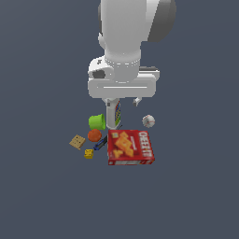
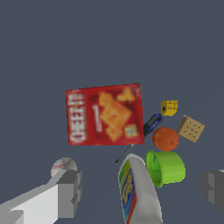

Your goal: Pick up a designated object from a clutter of objects.

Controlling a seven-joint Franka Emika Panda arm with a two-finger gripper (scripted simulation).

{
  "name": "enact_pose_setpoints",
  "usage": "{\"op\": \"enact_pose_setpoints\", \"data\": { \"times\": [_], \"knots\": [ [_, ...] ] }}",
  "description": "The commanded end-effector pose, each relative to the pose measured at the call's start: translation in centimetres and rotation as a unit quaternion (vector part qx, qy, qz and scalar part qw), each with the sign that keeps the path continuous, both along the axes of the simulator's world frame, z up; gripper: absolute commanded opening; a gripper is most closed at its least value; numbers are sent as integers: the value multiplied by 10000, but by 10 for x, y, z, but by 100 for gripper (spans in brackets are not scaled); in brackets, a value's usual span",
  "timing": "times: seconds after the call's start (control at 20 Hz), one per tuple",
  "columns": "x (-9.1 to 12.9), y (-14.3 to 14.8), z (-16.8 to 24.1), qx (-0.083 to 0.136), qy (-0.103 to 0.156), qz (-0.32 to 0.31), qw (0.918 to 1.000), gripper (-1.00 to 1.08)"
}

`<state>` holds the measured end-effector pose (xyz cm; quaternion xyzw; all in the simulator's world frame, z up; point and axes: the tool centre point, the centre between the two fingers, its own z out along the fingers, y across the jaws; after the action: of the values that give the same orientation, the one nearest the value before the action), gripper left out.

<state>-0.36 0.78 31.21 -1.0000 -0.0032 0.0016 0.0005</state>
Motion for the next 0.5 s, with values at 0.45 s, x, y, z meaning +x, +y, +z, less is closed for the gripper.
{"op": "enact_pose_setpoints", "data": {
  "times": [0.45],
  "knots": [
    [3, -19, -1, 114, 5, -122, 9999, 100]
  ]
}}
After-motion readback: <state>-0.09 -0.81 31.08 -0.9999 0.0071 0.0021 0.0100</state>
